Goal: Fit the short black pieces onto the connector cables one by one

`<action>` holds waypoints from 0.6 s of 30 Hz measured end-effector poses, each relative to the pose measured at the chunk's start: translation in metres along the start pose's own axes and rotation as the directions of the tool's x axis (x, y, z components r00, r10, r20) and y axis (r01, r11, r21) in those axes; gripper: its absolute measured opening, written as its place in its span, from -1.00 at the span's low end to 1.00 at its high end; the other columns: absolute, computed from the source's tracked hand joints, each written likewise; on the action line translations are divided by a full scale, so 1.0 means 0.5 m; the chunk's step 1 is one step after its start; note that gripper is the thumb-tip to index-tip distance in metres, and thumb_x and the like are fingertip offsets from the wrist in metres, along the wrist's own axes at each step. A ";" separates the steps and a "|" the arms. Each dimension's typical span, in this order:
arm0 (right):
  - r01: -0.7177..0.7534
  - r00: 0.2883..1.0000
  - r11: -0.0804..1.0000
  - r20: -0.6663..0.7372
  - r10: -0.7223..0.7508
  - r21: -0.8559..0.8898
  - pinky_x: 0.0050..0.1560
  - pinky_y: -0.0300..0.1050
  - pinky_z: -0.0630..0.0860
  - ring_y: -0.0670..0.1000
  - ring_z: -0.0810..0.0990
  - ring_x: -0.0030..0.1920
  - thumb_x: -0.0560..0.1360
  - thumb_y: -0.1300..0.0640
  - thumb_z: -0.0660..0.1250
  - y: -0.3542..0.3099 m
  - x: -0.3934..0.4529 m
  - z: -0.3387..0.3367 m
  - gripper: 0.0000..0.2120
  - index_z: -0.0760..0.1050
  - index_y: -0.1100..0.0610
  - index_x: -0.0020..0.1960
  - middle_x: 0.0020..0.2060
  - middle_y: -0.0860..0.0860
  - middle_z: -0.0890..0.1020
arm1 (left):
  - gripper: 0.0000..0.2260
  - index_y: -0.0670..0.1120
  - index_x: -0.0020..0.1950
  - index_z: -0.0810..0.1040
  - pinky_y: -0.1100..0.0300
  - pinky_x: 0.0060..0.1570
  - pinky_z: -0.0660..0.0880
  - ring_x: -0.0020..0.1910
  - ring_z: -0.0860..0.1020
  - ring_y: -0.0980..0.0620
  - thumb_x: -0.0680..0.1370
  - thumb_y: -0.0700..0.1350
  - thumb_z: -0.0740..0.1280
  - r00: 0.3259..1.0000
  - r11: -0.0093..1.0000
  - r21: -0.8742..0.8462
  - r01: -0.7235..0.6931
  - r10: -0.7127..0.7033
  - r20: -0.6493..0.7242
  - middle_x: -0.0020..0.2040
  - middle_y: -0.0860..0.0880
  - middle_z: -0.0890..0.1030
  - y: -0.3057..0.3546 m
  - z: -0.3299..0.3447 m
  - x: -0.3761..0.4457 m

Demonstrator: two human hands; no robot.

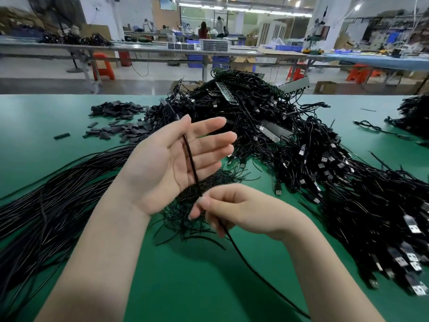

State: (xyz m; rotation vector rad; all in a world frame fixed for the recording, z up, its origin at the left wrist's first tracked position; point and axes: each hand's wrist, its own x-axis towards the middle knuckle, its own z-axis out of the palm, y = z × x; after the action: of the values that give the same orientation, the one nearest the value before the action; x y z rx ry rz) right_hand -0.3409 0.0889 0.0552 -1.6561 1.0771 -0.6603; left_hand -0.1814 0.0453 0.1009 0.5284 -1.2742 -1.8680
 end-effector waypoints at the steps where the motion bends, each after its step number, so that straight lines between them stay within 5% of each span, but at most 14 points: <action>1: -0.040 0.999 0.999 0.034 0.040 -0.004 -0.23 -0.07 0.44 -0.02 0.43 -0.38 0.64 -0.02 0.18 0.008 0.001 -0.004 -0.72 0.62 0.00 -0.09 -0.44 -0.08 0.44 | -0.59 -0.03 -0.04 0.74 0.19 -0.13 0.63 -0.09 0.70 0.02 0.55 0.08 0.12 0.999 1.000 -0.009 0.016 -0.016 0.039 -0.07 -0.06 0.73 0.000 0.002 -0.002; 4: -0.126 0.989 0.990 0.067 0.130 -0.069 -0.40 -0.22 0.36 -0.06 0.29 -0.46 0.54 -0.22 0.25 0.026 -0.002 -0.019 -0.62 0.63 0.00 -0.26 -0.49 -0.03 0.30 | -0.59 -0.02 -0.20 0.73 0.22 -0.29 0.59 -0.35 0.67 0.05 0.52 0.12 0.15 0.982 0.997 0.030 0.076 -0.080 0.170 -0.34 0.00 0.68 -0.001 0.007 -0.014; 7: -0.195 0.981 0.942 -0.044 0.190 -0.274 -0.46 -0.22 0.25 -0.04 0.24 -0.46 0.28 -0.41 0.32 0.031 -0.017 -0.044 -0.51 0.55 0.03 -0.39 -0.50 -0.01 0.29 | -0.57 -0.06 -0.19 0.71 0.23 -0.33 0.55 -0.43 0.64 0.00 0.51 0.15 0.14 0.883 0.946 0.268 0.180 -0.276 0.379 -0.41 -0.08 0.66 0.004 0.008 -0.030; 10: -0.178 0.961 0.962 -0.246 0.124 -0.207 -0.46 -0.18 0.14 -0.05 0.19 -0.46 0.33 -0.40 0.35 0.015 -0.036 -0.071 -0.50 0.45 0.03 -0.41 -0.49 -0.02 0.28 | -0.52 -0.04 -0.03 0.69 0.27 -0.23 0.53 -0.22 0.69 0.00 0.57 0.22 0.08 0.803 0.693 0.679 0.241 -0.535 0.262 -0.18 -0.09 0.72 -0.013 0.007 -0.025; 12: -0.107 0.928 0.981 -0.369 0.042 -0.159 -0.45 -0.21 0.15 -0.06 0.20 -0.46 0.46 -0.29 0.27 -0.004 -0.048 -0.082 -0.56 0.47 0.03 -0.38 -0.49 -0.05 0.28 | -0.56 -0.05 0.11 0.64 0.31 0.03 0.54 -0.03 0.69 0.02 0.65 0.18 0.06 0.853 0.625 0.742 0.242 -0.501 0.144 -0.03 -0.07 0.72 -0.031 0.010 -0.014; 14: -0.025 0.906 0.990 -0.421 -0.035 -0.136 -0.44 -0.19 0.16 -0.03 0.19 -0.45 0.56 -0.18 0.22 -0.025 -0.058 -0.083 -0.60 0.54 0.03 -0.33 -0.49 -0.06 0.27 | -0.60 -0.08 0.19 0.59 0.16 0.26 0.49 0.10 0.66 0.01 0.60 0.13 0.11 0.913 0.724 0.649 0.234 -0.393 0.108 0.06 -0.07 0.70 -0.040 0.009 -0.006; 18: 0.129 0.902 0.990 -0.407 -0.143 -0.060 -0.40 -0.17 0.16 -0.06 0.19 -0.46 0.64 -0.01 0.15 -0.065 -0.067 -0.056 -0.64 0.63 -0.02 -0.21 -0.51 -0.14 0.28 | -0.59 -0.14 0.23 0.56 0.35 0.12 0.52 0.12 0.63 0.12 0.57 0.09 0.17 0.970 0.862 0.488 0.137 -0.216 0.109 0.15 0.01 0.68 -0.032 -0.003 0.001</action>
State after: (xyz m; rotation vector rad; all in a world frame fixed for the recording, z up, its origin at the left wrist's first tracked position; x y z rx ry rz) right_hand -0.3681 0.1090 0.0978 -1.6713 1.2776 -1.1262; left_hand -0.1866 0.0468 0.0855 0.7892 -1.8721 -1.7634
